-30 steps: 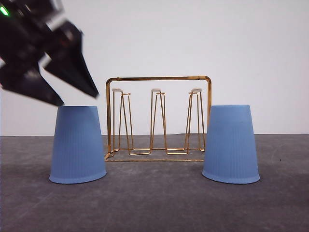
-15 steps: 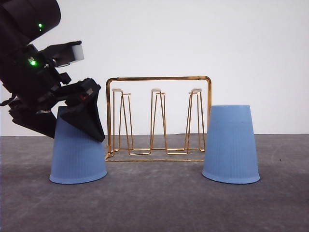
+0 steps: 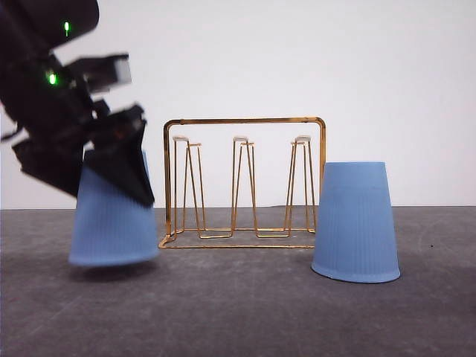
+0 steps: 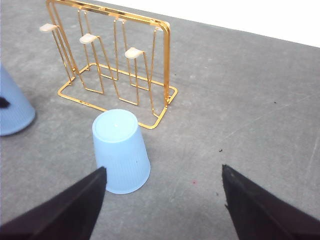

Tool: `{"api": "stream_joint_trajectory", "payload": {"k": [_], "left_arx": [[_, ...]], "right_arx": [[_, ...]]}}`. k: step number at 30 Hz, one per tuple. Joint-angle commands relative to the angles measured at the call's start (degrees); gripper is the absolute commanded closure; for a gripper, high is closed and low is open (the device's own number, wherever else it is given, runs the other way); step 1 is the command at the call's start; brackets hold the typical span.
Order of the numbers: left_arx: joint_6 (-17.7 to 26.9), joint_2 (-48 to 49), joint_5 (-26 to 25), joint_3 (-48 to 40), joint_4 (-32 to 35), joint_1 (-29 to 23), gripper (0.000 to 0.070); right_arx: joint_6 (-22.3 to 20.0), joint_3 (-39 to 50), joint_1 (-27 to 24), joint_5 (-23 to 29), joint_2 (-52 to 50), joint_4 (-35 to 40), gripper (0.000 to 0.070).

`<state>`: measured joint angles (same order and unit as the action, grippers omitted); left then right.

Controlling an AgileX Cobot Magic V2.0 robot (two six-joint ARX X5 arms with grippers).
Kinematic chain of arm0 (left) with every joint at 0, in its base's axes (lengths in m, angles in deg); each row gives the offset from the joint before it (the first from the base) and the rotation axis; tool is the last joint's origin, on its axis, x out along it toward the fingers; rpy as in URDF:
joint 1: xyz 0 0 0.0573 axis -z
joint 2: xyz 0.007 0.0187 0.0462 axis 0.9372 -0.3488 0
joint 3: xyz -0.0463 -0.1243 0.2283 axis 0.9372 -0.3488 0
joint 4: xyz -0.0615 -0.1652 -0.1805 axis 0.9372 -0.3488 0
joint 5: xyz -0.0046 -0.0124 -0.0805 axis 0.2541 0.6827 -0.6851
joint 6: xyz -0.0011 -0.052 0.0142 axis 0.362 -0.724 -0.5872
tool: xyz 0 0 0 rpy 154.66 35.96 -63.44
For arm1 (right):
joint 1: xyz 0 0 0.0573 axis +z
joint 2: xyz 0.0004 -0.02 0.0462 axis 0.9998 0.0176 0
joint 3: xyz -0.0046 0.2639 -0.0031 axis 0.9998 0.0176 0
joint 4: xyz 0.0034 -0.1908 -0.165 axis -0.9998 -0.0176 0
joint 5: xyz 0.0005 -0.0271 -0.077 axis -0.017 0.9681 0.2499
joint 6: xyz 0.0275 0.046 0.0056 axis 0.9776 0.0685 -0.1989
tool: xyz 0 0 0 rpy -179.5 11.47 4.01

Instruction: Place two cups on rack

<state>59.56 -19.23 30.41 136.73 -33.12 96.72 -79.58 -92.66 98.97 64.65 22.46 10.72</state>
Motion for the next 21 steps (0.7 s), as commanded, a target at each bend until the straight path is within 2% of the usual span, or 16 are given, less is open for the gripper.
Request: {"api": "stream_joint_trajectory", "payload": {"k": [1, 6, 10, 15, 21], "left_arx": [[-0.2, 0.5, 0.1, 3.4, -2.2, 0.3, 0.0359], [-0.2, 0.8, 0.1, 12.6, -13.8, 0.3, 0.0359], [-0.2, 0.8, 0.1, 20.1, -18.0, 0.3, 0.0359], [-1.5, 0.8, 0.4, 25.8, -14.8, 0.3, 0.0359], [-4.6, 0.0, 0.6, 26.4, -6.8, 0.3, 0.0358]], "right_arx": [[0.9, -0.6, 0.1, 0.0, 0.2, 0.6, 0.0231], [0.9, -0.6, 0.1, 0.0, 0.2, 0.6, 0.0231], [0.9, -0.6, 0.1, 0.0, 0.2, 0.6, 0.0231], [0.9, -0.6, 0.1, 0.2, 0.2, 0.6, 0.0231], [0.9, -0.6, 0.1, 0.5, 0.2, 0.6, 0.0231]]}}
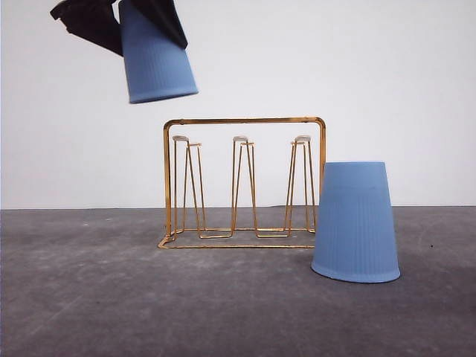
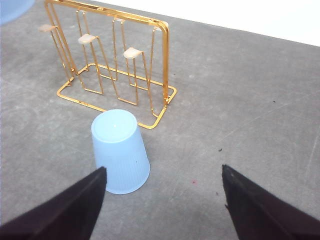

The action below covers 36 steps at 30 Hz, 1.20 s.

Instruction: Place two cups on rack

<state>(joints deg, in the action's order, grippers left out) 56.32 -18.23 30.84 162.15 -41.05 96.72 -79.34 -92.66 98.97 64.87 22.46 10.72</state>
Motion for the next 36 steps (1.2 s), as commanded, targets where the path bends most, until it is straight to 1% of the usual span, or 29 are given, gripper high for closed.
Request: {"api": "stream_joint_trajectory", "payload": {"k": [1, 8, 11, 15, 23, 24, 27, 28, 29, 32, 34, 36], "left_arx": [[-1.5, -1.4, 0.2, 1.0, 1.8, 0.3, 0.0358], [-1.4, -7.4, 1.2, 1.0, 4.7, 0.3, 0.0358], [-1.4, -10.7, 1.2, 1.0, 5.5, 0.3, 0.0358], [-1.4, -15.2, 1.2, 1.0, 6.4, 0.3, 0.0354], [-1.4, -22.0, 1.2, 1.0, 6.5, 0.3, 0.0337], [-1.4, -22.3, 1.2, 1.0, 6.5, 0.3, 0.0304], [-1.4, -22.3, 1.1, 1.1, 6.3, 0.3, 0.0173], [-1.4, -22.1, 1.1, 1.3, 5.8, 0.3, 0.0146], [-1.4, -21.8, 1.1, 1.7, 4.8, 0.3, 0.0142], [-1.9, -20.3, 1.1, 3.8, -1.0, 0.2, 0.0155], [-3.0, -18.9, 1.1, 5.7, -6.2, 0.2, 0.0190], [-3.0, -17.4, 0.7, 7.0, -10.8, 0.2, 0.0242]], "right_arx": [[0.6, -0.6, 0.1, 0.2, 0.2, 0.6, 0.0231], [0.6, -0.6, 0.1, 0.4, 0.2, 0.6, 0.0231], [0.6, -0.6, 0.1, 1.7, 0.2, 0.6, 0.0231], [0.6, -0.6, 0.1, 1.9, 0.2, 0.6, 0.0231], [0.6, -0.6, 0.1, 1.9, 0.2, 0.6, 0.0231], [0.6, -0.6, 0.1, 1.9, 0.2, 0.6, 0.0231], [0.6, -0.6, 0.1, 1.9, 0.2, 0.5, 0.0231], [0.6, -0.6, 0.1, 1.9, 0.2, 0.5, 0.0231], [0.6, -0.6, 0.1, 1.9, 0.2, 0.5, 0.0231], [0.6, -0.6, 0.1, 1.9, 0.2, 0.5, 0.0231], [0.6, -0.6, 0.1, 1.9, 0.2, 0.5, 0.0231], [0.6, -0.6, 0.1, 1.9, 0.2, 0.5, 0.0231]]}}
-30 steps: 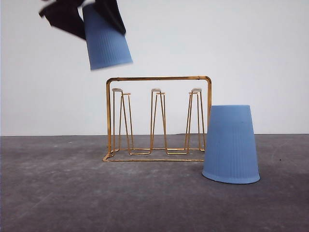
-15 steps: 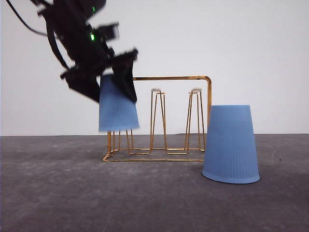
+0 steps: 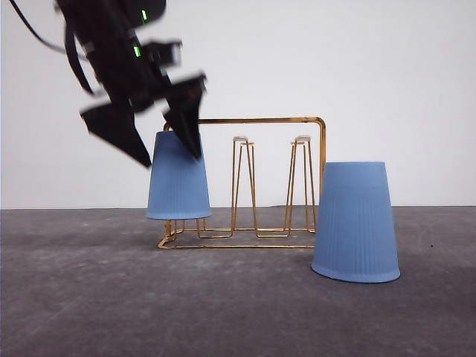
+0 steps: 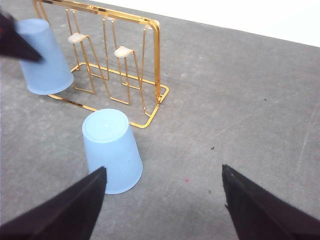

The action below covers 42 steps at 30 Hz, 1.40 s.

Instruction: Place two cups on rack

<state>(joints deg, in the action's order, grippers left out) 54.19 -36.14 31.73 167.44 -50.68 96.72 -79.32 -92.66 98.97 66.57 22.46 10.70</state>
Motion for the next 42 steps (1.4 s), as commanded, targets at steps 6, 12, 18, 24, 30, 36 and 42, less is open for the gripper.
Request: {"api": "stream_joint_trajectory", "payload": {"k": [6, 12, 18, 24, 30, 36, 42], "left_arx": [[-1.8, 6.5, -2.2, 1.6, -13.6, 0.2, 0.0269], [-4.7, 15.5, -2.1, -7.1, -12.8, 0.3, 0.0269], [-6.9, 28.9, -2.8, -22.2, -7.0, 0.3, 0.0266], [-10.0, 40.7, -3.7, -32.8, -6.6, 0.3, 0.0266], [-11.3, 46.3, -3.6, -35.3, -6.6, 0.3, 0.0266], [-11.3, 46.6, -3.6, -35.3, -6.6, 0.3, 0.0266], [-11.3, 46.6, -3.6, -35.3, -6.6, 0.3, 0.0266]], "right_arx": [[1.8, -0.6, 0.1, -0.1, 0.2, 0.3, 0.0231], [4.5, -0.5, 0.1, -1.9, 0.2, 0.0, 0.0231], [4.5, -0.5, 0.2, -7.2, 2.8, 1.6, 0.0231], [4.5, -0.5, 0.9, -9.7, 9.7, 5.9, 0.0231], [4.4, -0.5, 3.9, -10.1, 20.8, 12.7, 0.0230], [4.2, -0.5, 7.9, -9.6, 33.5, 22.0, 0.0112], [2.8, -0.5, 10.7, -7.7, 45.8, 31.5, 0.0080]]}}
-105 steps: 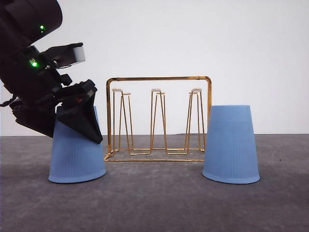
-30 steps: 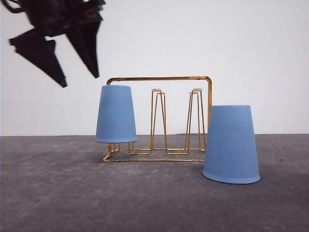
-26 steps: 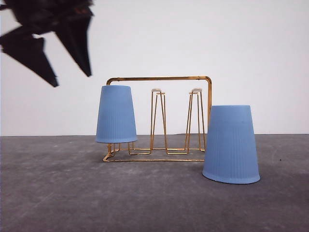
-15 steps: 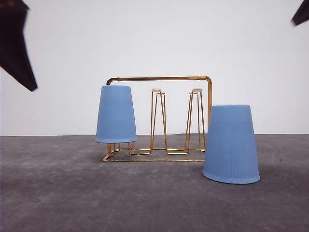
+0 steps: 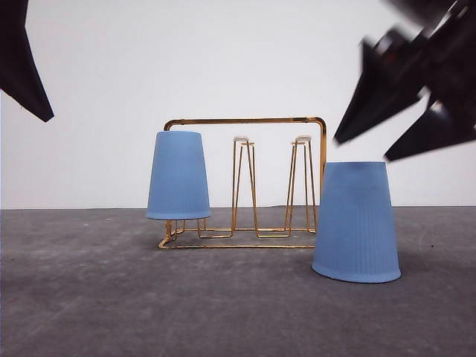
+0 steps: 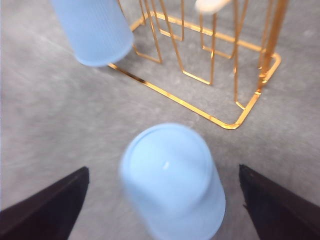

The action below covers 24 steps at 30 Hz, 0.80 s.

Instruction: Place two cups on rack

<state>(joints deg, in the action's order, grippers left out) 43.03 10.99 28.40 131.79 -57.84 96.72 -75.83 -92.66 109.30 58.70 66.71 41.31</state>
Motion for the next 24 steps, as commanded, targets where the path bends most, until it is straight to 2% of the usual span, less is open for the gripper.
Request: {"api": "stream_joint_trajectory", "payload": {"k": [1, 7, 8, 11, 13, 17, 21, 24], "left_arx": [[-0.2, -0.5, -0.3, 0.4, 0.6, 0.3, 0.0266], [-0.2, -0.5, -0.2, 0.4, 0.7, 0.3, 0.0266], [-0.2, -0.5, -0.2, 0.4, 0.7, 0.3, 0.0267], [-0.2, -0.5, -0.2, 0.4, 0.6, 0.3, 0.0267], [-0.2, -0.5, -0.2, 0.4, 0.7, 0.3, 0.0267], [-0.1, -0.5, -0.2, 0.4, 0.8, 0.3, 0.0267], [-0.1, -0.5, 0.0, 0.4, 1.1, 0.3, 0.0267], [0.1, -0.5, 0.0, 0.4, 1.1, 0.3, 0.0267]], "right_arx": [[-0.7, -0.5, 0.6, 0.4, 3.5, 2.3, 0.0080], [-0.5, -0.5, 1.0, 0.4, 12.5, 6.0, 0.0106], [-0.5, -0.5, 1.0, 0.4, 13.4, 6.0, 0.0157], [-0.5, -0.6, 1.0, 0.4, 14.2, 5.5, 0.0368], [-0.1, -0.9, 0.9, 0.0, 13.3, 4.2, 0.0417], [1.4, -4.9, 0.9, 0.2, 10.3, -4.0, 0.0417], [1.3, -13.6, 0.9, 0.9, 9.3, -16.3, 0.0416], [1.3, -20.2, 0.9, 2.6, 9.3, -22.7, 0.0416]]}}
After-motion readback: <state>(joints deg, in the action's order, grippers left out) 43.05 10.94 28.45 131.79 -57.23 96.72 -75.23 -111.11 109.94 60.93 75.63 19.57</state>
